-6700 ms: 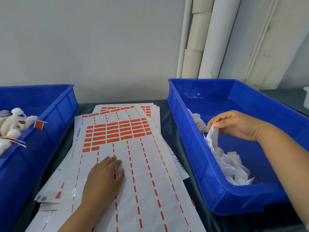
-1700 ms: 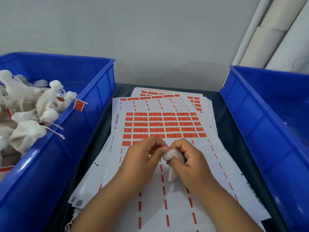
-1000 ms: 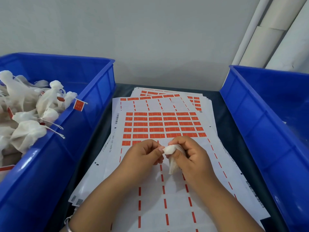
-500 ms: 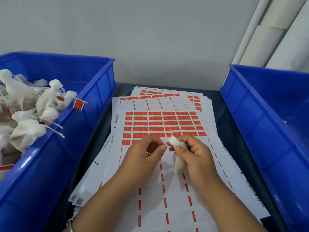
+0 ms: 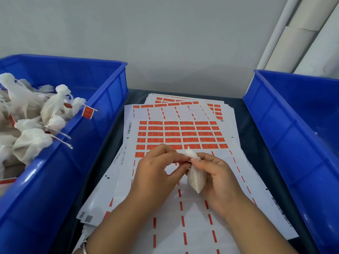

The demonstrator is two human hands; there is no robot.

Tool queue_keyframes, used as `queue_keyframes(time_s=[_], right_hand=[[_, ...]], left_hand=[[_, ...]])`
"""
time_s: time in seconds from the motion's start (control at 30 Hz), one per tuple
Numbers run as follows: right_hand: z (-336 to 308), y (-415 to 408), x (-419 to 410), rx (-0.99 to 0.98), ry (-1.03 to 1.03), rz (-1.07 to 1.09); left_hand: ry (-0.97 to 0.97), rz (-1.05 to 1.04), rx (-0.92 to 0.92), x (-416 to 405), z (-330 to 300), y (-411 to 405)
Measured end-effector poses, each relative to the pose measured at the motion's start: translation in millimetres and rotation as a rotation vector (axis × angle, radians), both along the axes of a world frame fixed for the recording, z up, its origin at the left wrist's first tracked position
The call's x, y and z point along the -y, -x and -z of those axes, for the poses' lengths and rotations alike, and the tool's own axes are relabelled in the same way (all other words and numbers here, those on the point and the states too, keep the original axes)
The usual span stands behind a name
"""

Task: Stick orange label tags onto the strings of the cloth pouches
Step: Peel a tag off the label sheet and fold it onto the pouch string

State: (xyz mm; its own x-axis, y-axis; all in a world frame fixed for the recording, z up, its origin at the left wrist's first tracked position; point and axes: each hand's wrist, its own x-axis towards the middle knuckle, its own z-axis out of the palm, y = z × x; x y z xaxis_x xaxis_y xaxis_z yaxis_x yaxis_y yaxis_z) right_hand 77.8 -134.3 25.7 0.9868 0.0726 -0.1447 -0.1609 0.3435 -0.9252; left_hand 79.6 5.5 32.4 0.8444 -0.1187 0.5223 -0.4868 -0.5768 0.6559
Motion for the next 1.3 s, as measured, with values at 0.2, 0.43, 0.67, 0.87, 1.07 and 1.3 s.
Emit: queue_keyframes(time_s=[0.2,0.43,0.67,0.87,1.07,1.3], right_hand=[[-0.6,1.7,-2.7,0.027,0.069,-0.002],[0.1,0.6,-1.4,0.022,0.097,0.009],[3.1,-1.2,-2.1,0.018,0.228,0.077],[9.4,-3.2,-1.9,0.035,0.310,0.109],[10.1,-3.6,-2.5,0.080,0.343,0.061],[12.3,-3.7,0.1,0.061,0.373,-0.004]], left_hand=[[-0.036,-0.005,-0.037,-0.8,6.8,-1.7],[-0.101,-0.028,-0.101,-0.9,14.3,-4.2],[-0.074,-0.110,-0.294,0.7,11.9,-7.7],[-0.061,-0.120,-0.287,-2.3,9.1,-8.9],[-0.118,-0.171,-0.234,-4.8,11.8,-11.6],[-0.041,-0.311,-0.234,-9.2,14.7,-17.5]])
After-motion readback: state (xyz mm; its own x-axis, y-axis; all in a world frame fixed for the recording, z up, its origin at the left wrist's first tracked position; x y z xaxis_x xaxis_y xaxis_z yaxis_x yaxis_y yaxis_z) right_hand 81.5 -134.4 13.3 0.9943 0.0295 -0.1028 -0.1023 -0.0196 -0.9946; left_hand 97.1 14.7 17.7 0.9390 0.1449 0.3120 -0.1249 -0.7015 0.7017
